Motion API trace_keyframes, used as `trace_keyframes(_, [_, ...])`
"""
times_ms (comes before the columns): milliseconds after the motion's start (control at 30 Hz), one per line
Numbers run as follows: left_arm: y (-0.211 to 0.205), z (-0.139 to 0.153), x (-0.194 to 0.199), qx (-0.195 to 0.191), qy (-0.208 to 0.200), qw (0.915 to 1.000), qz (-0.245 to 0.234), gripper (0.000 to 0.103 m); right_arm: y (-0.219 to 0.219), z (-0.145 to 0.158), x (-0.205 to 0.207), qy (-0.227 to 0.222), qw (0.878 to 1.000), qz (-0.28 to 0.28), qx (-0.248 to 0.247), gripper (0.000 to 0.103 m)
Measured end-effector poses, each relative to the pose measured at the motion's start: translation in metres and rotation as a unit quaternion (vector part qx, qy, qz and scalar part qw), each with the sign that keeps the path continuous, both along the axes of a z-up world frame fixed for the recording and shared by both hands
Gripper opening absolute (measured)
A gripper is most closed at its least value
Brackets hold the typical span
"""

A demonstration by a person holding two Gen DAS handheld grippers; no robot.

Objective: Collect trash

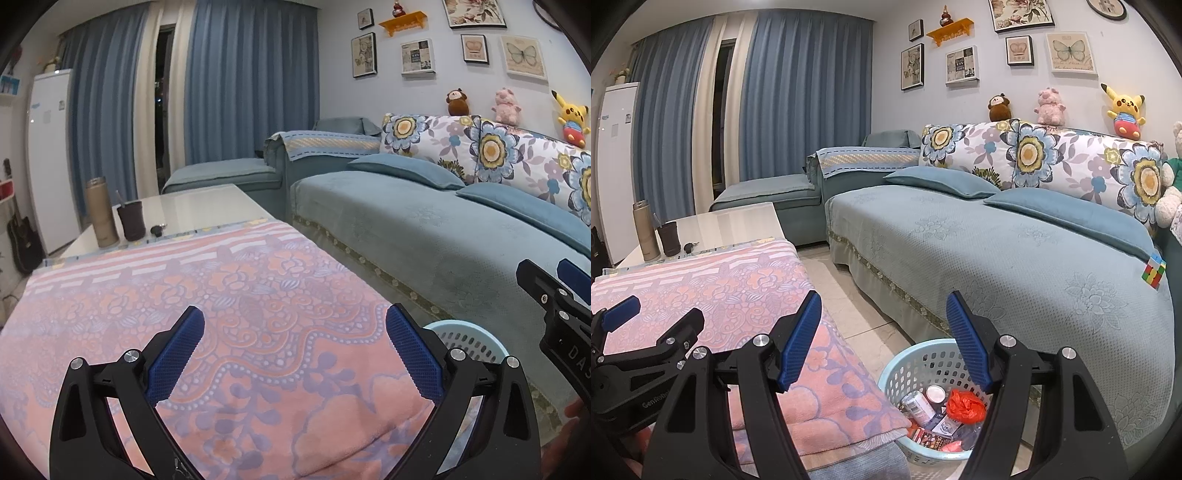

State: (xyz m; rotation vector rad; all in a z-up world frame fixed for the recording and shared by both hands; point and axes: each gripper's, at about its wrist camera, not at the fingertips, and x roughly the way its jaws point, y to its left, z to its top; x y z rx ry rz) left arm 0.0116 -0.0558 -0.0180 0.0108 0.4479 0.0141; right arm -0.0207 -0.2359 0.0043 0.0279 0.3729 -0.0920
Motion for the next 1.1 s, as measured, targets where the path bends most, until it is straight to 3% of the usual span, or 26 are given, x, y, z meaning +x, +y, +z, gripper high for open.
trace_keyframes(800, [0.0049,0.0012,0.0003,-0.011,0.009,0.9997,0.019,0.096,-0.0009,-0.0013,-0.0001,0.002,1.0,0.0,0.001,0.066])
trace_keyframes(1100, [-0.0009,0.0035,-0.0024,0.005,0.004,0.9996,0.026,0.096,-0.0004,-0.0031,-0.0003,0.003,1.0,0.0,0.002,0.066])
